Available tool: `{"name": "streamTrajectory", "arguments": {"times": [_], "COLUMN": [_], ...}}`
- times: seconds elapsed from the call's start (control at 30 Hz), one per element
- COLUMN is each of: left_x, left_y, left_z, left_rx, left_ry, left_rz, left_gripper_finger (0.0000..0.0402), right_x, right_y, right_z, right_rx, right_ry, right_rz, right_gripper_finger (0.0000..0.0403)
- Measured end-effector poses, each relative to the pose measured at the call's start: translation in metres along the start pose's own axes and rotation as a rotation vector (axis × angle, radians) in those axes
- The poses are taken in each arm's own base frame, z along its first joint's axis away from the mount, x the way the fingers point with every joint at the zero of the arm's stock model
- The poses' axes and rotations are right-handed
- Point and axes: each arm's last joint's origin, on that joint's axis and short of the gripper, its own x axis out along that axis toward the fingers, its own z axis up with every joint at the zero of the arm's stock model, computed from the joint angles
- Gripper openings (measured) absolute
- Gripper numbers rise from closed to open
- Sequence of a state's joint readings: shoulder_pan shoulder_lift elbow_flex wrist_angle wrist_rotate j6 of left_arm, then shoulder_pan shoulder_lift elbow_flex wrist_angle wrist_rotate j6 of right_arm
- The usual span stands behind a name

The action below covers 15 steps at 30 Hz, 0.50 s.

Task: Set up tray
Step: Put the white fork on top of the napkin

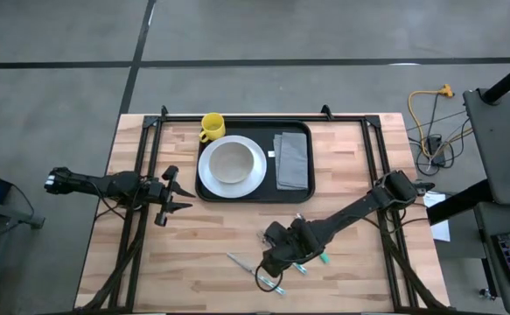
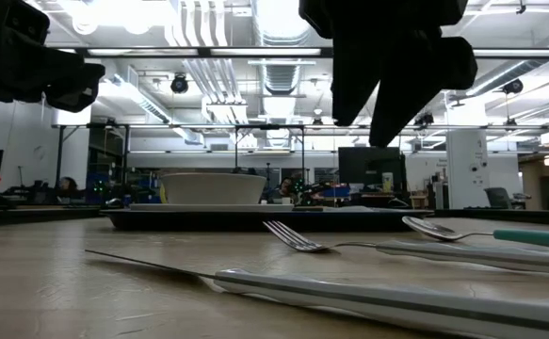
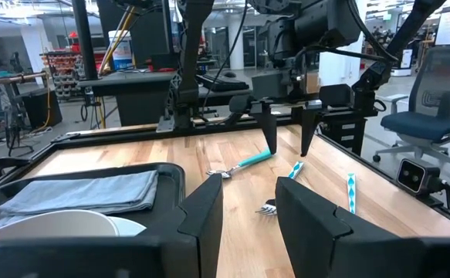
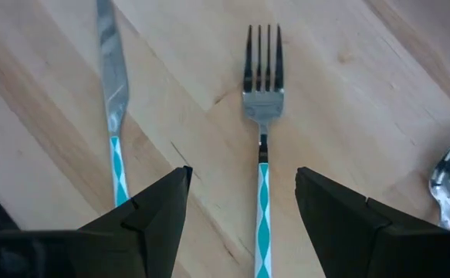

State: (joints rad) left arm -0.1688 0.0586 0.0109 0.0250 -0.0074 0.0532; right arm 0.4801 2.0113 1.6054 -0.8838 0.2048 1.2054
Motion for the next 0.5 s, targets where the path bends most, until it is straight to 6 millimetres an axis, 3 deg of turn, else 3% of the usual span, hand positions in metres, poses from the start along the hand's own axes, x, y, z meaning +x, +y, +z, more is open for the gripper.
{"name": "streamTrajectory", "arguments": {"times": [0.5], "left_x": [0.0], "left_y": [0.0], "left_z": [0.0], "left_rx": [0.0], "left_ry": [0.0], "left_rz": [0.0], "left_gripper_finger": [0.0102], "right_x": [0.022], "right_y": [-0.012], "right_z": [-0.013], "right_rx": [0.038], "right_ry": [0.109], "right_rz": [-0.006], "right_gripper_finger": [0.0226]}}
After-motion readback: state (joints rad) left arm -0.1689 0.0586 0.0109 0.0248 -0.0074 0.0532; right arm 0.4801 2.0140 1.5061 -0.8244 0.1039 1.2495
